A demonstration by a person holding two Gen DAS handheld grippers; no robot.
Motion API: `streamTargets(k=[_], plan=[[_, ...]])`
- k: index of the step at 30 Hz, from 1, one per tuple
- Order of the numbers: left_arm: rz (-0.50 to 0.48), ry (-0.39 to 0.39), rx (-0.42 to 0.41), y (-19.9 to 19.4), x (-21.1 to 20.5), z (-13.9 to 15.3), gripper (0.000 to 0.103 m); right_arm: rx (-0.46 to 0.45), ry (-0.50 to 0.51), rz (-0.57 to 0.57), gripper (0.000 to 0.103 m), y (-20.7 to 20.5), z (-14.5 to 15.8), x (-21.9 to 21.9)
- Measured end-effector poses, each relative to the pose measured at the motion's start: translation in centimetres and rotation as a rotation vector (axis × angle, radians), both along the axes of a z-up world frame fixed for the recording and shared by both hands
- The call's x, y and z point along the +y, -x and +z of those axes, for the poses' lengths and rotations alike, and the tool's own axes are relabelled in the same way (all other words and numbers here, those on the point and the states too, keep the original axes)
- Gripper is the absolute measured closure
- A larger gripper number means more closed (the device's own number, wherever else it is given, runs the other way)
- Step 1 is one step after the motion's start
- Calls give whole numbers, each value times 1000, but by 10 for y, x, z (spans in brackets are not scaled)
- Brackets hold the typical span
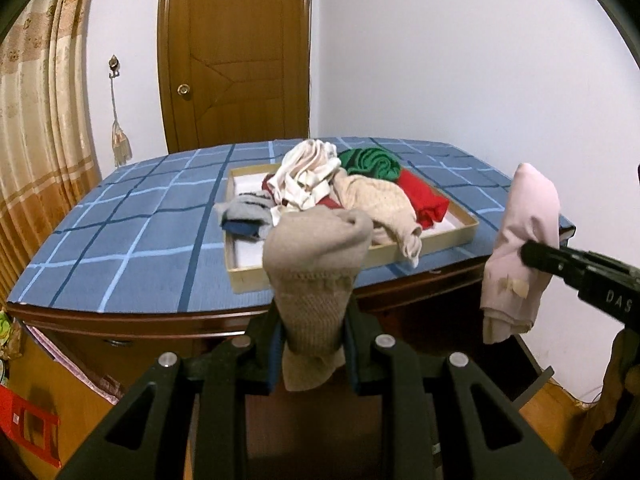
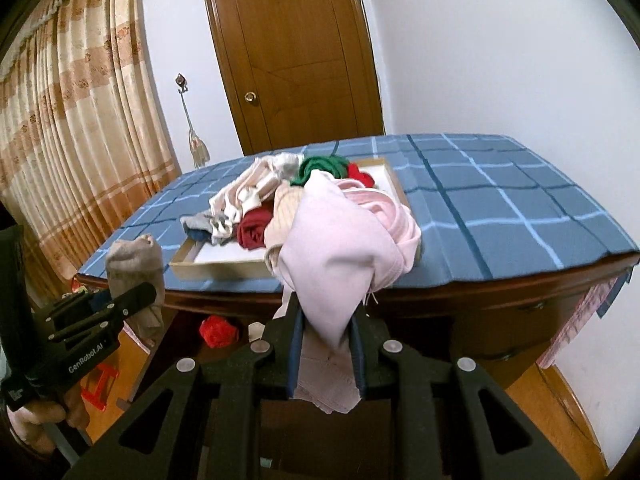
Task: Take underwear out of drawer
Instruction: 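Lift the beige sock with the left gripper while the right gripper carries the pink underwear to the tray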
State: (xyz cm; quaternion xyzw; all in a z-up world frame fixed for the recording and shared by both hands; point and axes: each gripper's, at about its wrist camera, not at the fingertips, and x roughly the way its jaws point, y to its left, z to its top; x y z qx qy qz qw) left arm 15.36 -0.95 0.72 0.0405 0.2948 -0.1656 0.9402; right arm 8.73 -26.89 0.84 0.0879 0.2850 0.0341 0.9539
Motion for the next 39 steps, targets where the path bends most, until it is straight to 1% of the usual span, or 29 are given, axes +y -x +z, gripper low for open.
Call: streamTargets(k=[11,21,25,30,39], plan=[[15,1,-57,-13,0,22,80,-60,49,8,80,-18,30,-4],[36,20,-86,-27,2,35,80,-95,66,56,80,-42,50,9],[50,26,-105,-38,5,42,80,-105,73,71,80,-53,55,14],[61,29,-99,-52,4,45,80,-107,87,87,80,-70,60,20],[90,38,-114,-81,2,50,80,-99,108,111,80,-103,60,28]])
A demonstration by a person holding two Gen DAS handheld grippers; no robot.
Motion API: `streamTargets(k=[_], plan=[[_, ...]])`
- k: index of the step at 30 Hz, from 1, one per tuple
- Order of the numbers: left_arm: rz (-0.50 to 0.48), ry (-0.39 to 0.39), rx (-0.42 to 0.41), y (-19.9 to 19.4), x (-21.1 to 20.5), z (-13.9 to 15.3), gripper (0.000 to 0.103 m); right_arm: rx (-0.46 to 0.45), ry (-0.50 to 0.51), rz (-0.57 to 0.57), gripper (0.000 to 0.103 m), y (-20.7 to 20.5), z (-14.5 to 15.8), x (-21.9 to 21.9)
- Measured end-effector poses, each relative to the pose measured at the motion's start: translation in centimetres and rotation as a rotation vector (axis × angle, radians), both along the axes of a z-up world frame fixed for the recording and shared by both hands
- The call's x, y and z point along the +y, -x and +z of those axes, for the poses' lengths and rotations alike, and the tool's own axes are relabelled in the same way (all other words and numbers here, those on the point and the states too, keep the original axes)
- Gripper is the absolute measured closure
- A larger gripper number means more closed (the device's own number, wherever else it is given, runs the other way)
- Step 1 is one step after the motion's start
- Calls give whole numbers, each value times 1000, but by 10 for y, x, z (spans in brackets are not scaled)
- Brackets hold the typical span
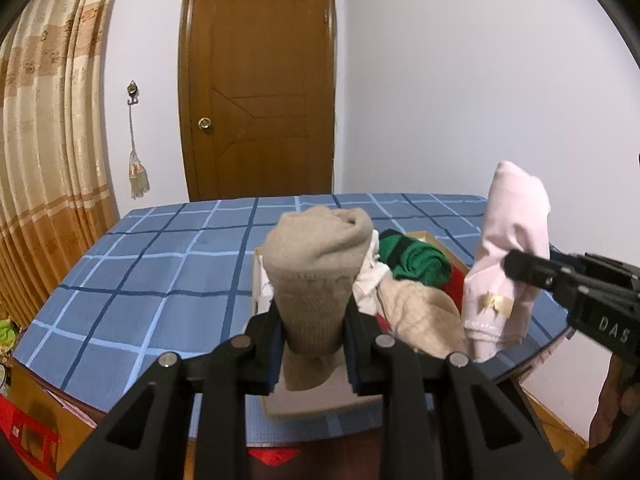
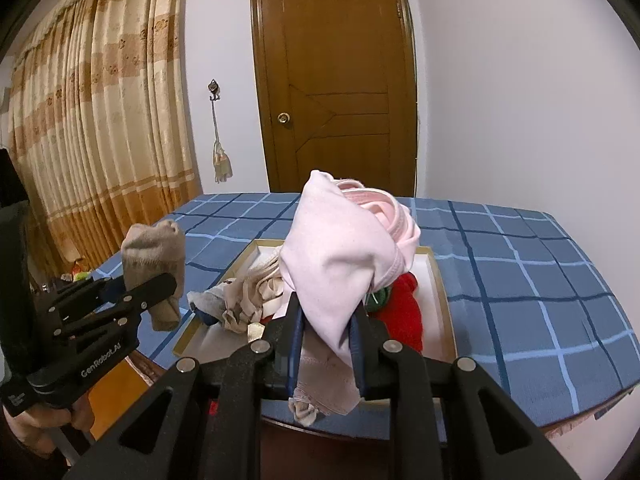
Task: Take underwear out of drawer
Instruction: 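Lift the beige sock with the left gripper while the right gripper carries the pink underwear to the tray, then lower both held garments into the tray and open both grippers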
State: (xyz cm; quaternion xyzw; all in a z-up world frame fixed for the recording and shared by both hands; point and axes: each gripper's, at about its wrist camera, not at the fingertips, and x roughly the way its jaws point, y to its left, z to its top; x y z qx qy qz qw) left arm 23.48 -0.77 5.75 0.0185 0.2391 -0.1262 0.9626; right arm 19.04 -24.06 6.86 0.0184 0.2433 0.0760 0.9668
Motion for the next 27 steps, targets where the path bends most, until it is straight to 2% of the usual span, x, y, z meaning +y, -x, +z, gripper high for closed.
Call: streamTargets(k=[15,27], plan=[[58,-17,55,-68,-8,-18,80,64,26,9,80,-68,-20,11],[92,-15,144,-117,-13,-40,80,149,47,-13,80,-134,-45,19]])
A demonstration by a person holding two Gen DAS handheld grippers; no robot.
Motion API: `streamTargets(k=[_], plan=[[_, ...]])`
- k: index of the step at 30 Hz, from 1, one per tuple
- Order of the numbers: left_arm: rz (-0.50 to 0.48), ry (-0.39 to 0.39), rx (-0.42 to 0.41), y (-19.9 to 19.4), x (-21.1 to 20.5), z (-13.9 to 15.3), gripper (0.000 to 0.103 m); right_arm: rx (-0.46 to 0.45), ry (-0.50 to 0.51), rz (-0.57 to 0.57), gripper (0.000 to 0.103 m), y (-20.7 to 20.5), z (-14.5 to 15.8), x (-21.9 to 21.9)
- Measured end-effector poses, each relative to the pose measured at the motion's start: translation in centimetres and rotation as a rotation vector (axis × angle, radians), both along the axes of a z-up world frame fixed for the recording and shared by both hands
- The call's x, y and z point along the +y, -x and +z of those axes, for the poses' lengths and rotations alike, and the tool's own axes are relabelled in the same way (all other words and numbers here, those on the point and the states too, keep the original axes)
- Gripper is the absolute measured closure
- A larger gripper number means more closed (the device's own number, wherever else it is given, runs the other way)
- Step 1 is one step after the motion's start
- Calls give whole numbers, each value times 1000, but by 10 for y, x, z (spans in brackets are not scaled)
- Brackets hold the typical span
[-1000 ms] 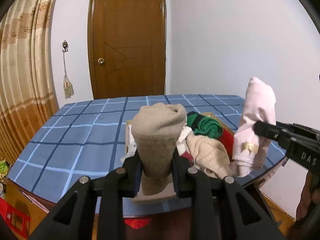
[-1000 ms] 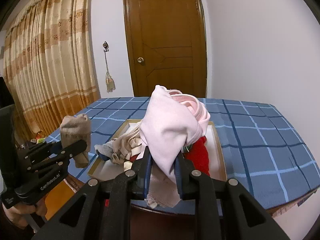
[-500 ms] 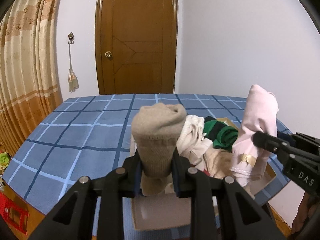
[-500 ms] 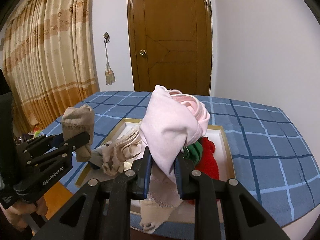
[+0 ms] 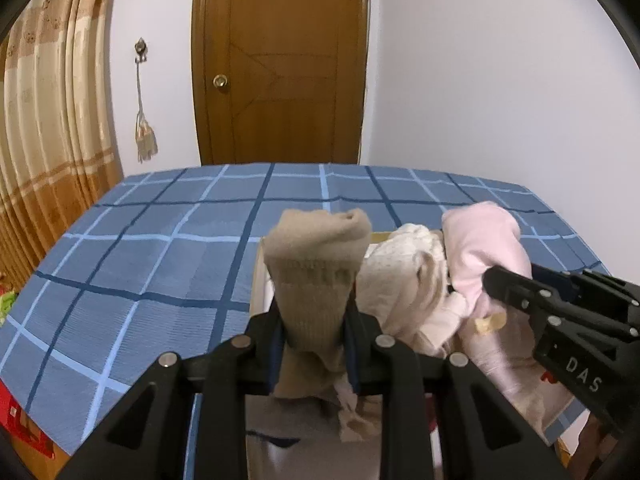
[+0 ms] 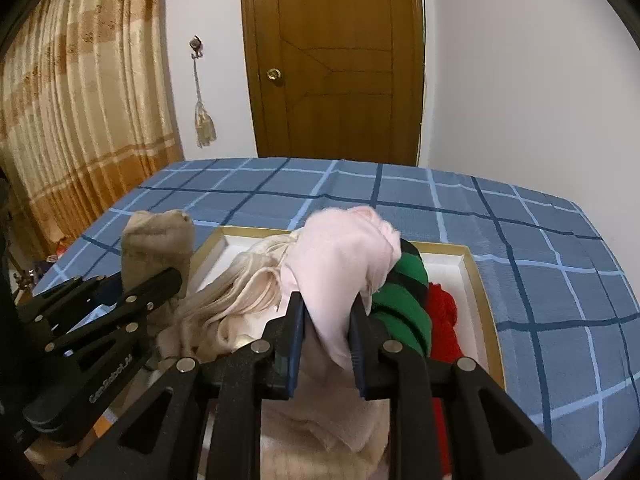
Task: Take underwear out of drawer
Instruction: 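Lower both held garments into the tray and open both grippers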
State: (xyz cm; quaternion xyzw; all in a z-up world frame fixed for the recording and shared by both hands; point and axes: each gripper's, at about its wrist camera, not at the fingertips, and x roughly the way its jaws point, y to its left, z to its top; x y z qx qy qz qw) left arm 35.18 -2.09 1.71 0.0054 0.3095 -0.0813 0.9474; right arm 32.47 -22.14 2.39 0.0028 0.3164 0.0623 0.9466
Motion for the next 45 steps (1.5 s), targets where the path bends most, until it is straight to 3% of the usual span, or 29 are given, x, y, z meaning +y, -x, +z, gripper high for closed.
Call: streamTargets(k=[12,17,22,25,30,32,34,38,40,45], plan=[[29,-10,155,-41,0,-31,80,107,-31,-8,80,-44,-19,6],[37,-98,180,-52,-10,-38,80,196,-122,-24,80,-63,-33,-5],[45,-74,231,-59,-5,-44,80,191,-108,-25,80,-62,-40,-4],[50,-100,230,-58,-8,-44,78,176,-75,-34,79,-60,-39,1],[66,-106,221,-57,-6,-42,65,141,-37,-28,77,-54,-38,2],[51,-95,222,-53,-4,-38,63,128,-66,-32,75,-47,-33,-3],[43,-102,199,-44,-5,-31,59,90,-128,-32,66,-36,-25,-10],[125,-176,42,-18,-4,-9,0,1,-185,-13,47,-13,-13,-14],[132,-181,-12,-7,-3,-3,1,-44,-189,-21,40,-2,-8,-13],[103,-165,-24,8,-3,3,1,-82,-212,-38,40,17,-3,-12]])
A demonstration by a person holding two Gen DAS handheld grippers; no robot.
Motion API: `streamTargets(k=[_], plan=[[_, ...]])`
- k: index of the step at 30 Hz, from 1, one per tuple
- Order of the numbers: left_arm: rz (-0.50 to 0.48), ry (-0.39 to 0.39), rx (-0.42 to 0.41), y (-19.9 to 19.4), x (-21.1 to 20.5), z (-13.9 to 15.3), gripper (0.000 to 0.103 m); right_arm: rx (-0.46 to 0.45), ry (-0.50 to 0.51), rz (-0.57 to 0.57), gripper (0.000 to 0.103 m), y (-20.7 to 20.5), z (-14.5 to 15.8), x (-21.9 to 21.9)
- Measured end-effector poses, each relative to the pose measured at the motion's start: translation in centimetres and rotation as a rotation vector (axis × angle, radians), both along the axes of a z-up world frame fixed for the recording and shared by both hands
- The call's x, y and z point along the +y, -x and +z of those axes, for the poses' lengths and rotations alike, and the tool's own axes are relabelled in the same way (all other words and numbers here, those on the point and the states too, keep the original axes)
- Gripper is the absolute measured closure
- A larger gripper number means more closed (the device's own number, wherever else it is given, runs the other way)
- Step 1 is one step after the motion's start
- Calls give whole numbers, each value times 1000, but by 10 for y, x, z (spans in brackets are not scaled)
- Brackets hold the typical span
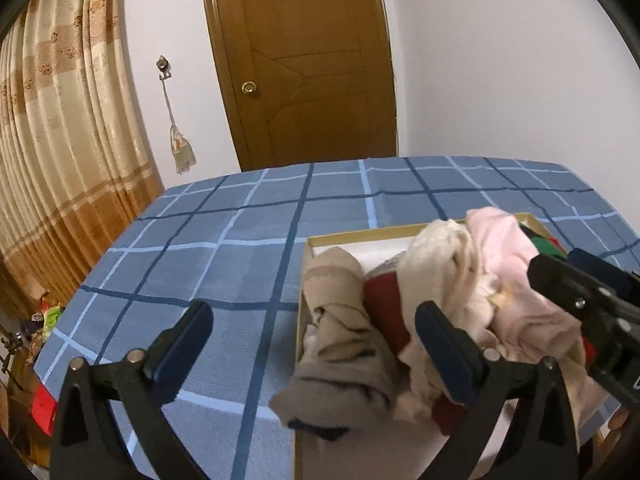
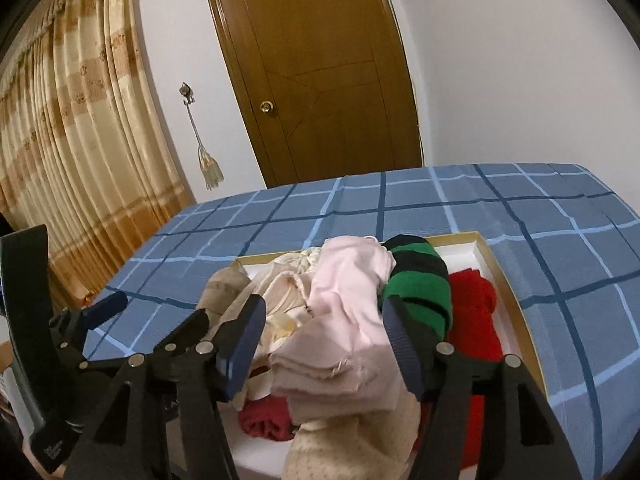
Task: Take underwear out of drawer
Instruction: 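Lower both held garments into the tray and open both grippers, then move both grippers back from the tray toward the drawer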
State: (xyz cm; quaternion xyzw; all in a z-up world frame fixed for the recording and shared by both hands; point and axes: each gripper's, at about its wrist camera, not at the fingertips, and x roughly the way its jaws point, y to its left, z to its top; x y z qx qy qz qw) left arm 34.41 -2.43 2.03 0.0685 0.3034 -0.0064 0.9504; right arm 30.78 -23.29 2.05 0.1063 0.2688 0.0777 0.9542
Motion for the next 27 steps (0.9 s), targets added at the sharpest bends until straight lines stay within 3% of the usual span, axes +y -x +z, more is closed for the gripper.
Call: streamTargets(k=[13,27], plan=[[-45,58,0,54,-1,-6,1,-72,-103,-29,39,59,0,-13],[-59,48,-30,106,-3,-11,1,-123,-115,-48,39,114,-7,-19]])
